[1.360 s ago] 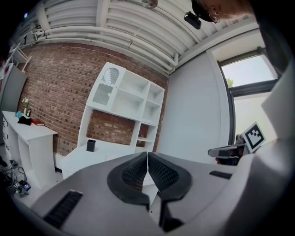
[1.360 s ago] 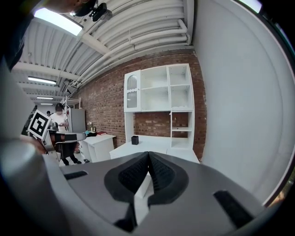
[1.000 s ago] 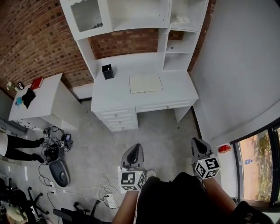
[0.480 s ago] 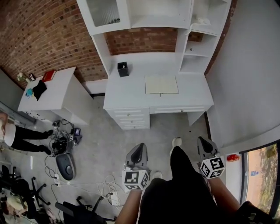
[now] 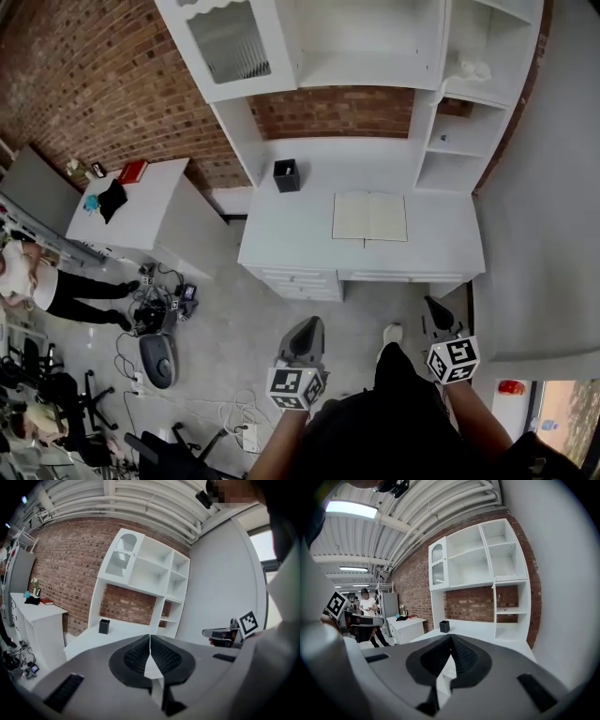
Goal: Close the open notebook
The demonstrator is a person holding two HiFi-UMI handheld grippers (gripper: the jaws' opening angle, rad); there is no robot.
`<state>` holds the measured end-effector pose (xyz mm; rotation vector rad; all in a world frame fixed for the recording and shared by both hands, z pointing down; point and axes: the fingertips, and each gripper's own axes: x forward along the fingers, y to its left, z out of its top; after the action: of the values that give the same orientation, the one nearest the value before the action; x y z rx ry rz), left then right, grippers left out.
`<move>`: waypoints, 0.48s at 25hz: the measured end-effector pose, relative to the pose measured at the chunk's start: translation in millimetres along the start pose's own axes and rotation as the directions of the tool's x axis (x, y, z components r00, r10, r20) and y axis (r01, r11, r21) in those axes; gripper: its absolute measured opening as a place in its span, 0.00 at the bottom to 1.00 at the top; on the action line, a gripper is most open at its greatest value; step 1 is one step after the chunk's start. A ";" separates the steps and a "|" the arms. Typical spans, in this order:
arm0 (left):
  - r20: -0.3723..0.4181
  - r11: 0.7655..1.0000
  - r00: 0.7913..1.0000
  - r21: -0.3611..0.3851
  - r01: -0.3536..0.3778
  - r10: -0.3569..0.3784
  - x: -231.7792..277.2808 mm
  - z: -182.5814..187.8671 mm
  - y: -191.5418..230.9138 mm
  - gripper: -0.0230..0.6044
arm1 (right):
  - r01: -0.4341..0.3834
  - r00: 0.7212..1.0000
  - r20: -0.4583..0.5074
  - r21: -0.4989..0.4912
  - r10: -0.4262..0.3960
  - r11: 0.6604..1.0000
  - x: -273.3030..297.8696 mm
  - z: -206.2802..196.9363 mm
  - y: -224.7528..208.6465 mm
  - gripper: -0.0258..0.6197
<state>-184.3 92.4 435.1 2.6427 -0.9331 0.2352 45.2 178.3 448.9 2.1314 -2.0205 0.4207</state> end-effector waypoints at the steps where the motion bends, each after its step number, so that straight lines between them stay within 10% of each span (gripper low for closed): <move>1: -0.005 1.000 1.000 -0.005 -0.007 0.007 15.4 2.5 -0.2 0.05 | -0.006 1.000 -0.001 0.002 0.006 1.000 12.2 3.6 -12.0 0.04; 12: -0.072 0.993 0.995 -0.093 -0.073 0.066 168.9 7.1 -1.1 0.05 | -0.091 0.995 -0.047 0.035 0.093 0.995 109.7 21.3 -113.8 0.04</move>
<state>-52.8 -7.3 472.1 2.5013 -0.9895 0.2887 164.6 75.1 471.5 2.0313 -2.1046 0.5174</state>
